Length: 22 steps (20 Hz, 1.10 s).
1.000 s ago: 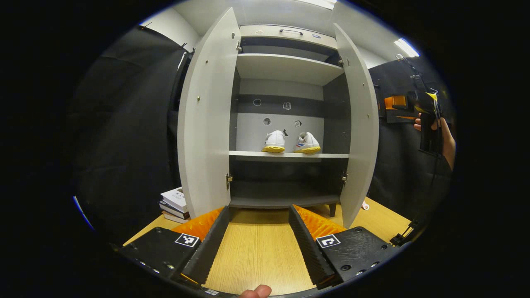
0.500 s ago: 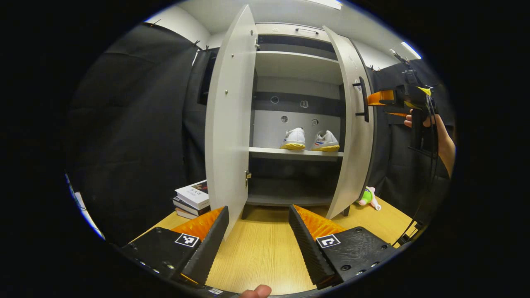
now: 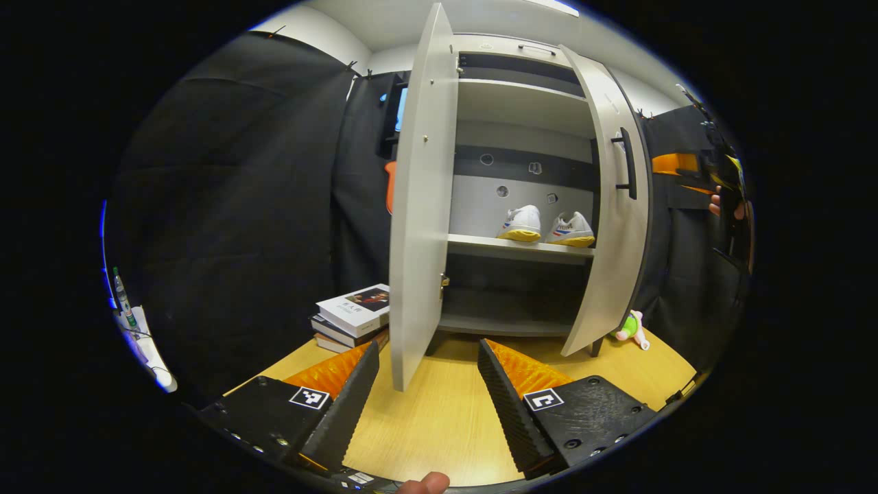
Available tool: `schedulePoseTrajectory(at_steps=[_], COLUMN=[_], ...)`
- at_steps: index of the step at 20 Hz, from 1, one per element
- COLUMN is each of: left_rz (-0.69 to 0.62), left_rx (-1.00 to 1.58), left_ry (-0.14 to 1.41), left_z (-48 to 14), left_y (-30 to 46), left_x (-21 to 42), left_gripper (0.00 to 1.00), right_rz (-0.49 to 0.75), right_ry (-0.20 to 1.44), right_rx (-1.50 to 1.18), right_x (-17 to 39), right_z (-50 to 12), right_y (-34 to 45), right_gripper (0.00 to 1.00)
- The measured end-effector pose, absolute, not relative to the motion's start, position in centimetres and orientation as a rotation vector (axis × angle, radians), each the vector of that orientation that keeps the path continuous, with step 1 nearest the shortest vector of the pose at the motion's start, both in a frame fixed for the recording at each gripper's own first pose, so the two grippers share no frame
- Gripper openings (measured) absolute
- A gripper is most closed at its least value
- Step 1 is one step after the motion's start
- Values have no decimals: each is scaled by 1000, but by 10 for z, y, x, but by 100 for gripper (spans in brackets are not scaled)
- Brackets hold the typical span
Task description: Grab one shoe with the right hand and put it into the shoe cabinet, grab the other shoe with the left hand and put it into the shoe cabinet; then close the right door with the right hand and the left door with the left hand.
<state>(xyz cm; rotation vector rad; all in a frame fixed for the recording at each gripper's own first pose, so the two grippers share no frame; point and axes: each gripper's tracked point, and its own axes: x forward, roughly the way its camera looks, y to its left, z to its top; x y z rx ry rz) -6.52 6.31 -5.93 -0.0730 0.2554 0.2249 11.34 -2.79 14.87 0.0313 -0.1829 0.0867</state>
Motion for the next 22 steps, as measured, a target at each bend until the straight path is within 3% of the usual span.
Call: schedulePoseTrajectory(at_steps=[2, 3, 4, 14, 19, 20, 22], left_rz=[265, 287, 309, 535, 541, 529, 500], left_rx=[-69, -73, -79, -36, -48, -50, -57], left_ry=[256, 256, 256, 161, 95, 86, 65], left_z=[-57, -57, -58, -21, 31, 43, 67], left_y=[80, 89, 97, 210, 247, 250, 253], left_x=[-69, -70, -72, -70, -32, -23, -3], left_gripper=[87, 87, 87, 87, 88, 89, 89], right_rz=[98, 102, 108, 74, 42, 40, 42], right_ry=[-173, -168, -166, -88, -1, 12, 30], right_rx=[25, 24, 28, 115, 77, 87, 110], right_x=[92, 81, 71, -5, -21, -23, -24], right_z=[136, 128, 121, 9, -46, -50, -55], right_y=[-25, -23, -21, -5, -5, -7, -10], right_gripper=[97, 92, 97, 100, 98, 93, 98])
